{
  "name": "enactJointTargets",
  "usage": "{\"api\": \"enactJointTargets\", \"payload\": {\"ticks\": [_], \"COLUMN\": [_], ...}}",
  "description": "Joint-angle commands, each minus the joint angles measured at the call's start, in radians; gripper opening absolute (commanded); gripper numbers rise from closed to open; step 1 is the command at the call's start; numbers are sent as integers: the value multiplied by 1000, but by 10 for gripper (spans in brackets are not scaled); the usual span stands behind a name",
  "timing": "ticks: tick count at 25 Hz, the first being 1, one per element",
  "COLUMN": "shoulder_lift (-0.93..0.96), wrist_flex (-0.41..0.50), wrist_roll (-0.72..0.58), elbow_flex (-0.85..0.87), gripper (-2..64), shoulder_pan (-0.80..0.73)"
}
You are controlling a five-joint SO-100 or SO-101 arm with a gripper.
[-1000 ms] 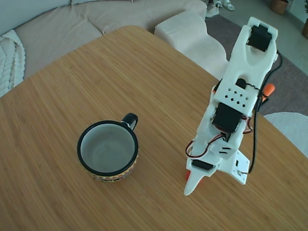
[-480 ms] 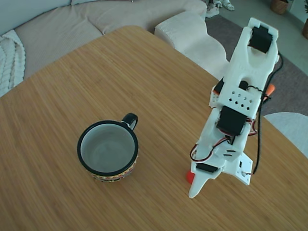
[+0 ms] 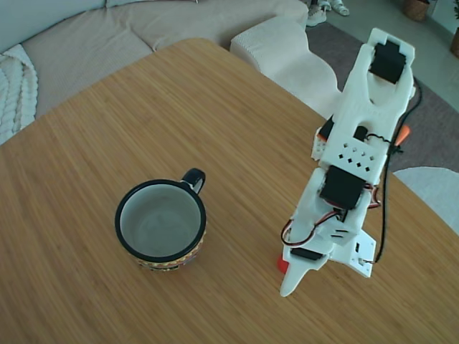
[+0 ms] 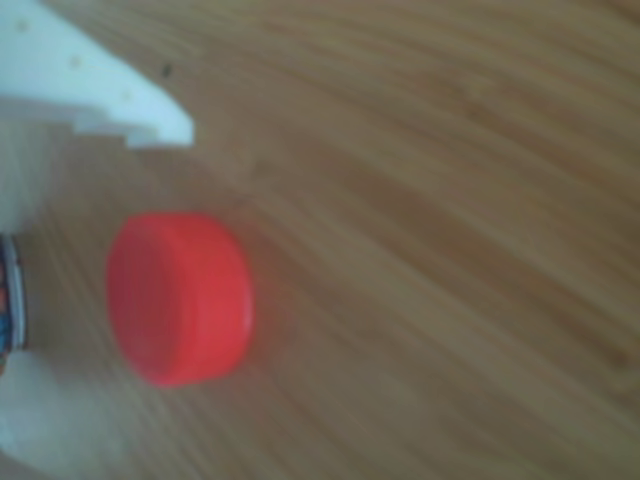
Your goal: Grasp a red cap and put it in the cup.
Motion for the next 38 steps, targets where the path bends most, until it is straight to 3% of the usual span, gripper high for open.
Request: {"api": "enactJointTargets", "payload": {"ticks": [1, 5, 10, 16, 27, 38], "shoulder_lift": [9, 9, 9, 11, 63, 373], "wrist_flex": [3, -3, -9, -25, -3, 278], "wrist_roll": [0, 3, 6, 41, 40, 31], "elbow_flex": [-43, -37, -37, -41, -66, -252], "gripper": [481, 454, 194, 29, 13, 16], "shoulder_pan": [2, 2, 0, 2, 9, 124]}}
